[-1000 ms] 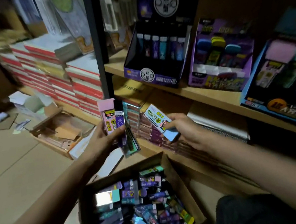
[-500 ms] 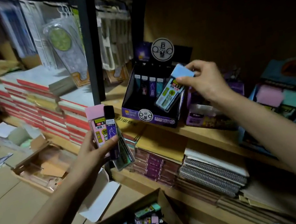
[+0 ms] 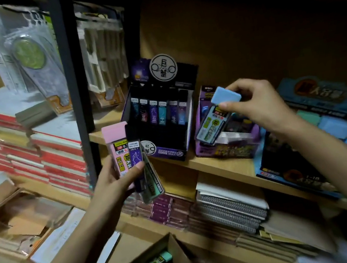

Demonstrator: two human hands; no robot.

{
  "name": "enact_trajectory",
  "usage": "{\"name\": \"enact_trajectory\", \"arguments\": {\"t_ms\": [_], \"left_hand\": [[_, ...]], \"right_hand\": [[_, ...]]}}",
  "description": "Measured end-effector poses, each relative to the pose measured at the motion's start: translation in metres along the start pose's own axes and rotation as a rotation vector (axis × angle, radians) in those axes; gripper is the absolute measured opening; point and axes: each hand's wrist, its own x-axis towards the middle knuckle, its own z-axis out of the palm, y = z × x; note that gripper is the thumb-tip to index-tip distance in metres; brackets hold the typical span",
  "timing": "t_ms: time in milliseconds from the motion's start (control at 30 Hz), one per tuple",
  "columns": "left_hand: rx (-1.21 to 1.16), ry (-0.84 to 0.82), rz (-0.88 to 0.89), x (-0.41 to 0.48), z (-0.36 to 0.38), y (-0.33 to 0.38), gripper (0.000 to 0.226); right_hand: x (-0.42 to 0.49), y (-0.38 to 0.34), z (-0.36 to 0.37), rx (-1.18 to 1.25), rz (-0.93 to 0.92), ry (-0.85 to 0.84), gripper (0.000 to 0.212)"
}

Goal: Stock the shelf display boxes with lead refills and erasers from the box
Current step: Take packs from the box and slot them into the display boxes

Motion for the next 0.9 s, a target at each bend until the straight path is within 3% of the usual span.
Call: {"name": "enact_trajectory", "arguments": {"t_ms": [267, 433, 567, 733, 900], "left_hand": [[-0.005, -0.092, -0.050, -0.001, 0.049, -0.016, 0.052], [0.000, -0.115, -0.063, -0.006, 0.061, -0.020, 0.052], [0.004, -0.117, -0.080, -0.009, 0.064, -0.021, 0.057], [0.023, -0.130, -0.096, -0.011, 0.066, -0.021, 0.056], [0.043, -0.130, -0.103, -0.014, 0.066, -0.019, 0.057]], "right_hand": [[-0.063, 0.067, -0.069, -0.058, 0.116, 0.153, 0.017], [-0.078, 0.094, -0.126, -0.267, 0.182, 0.262, 0.020], [-0.086, 0.110, -0.150, -0.521, 0.224, 0.203, 0.023], [-0.093, 0.115, -0.146, -0.484, 0.233, 0.051, 0.025], [-0.092, 0.123, -0.145, -0.422, 0.244, 0.050, 0.020]]}}
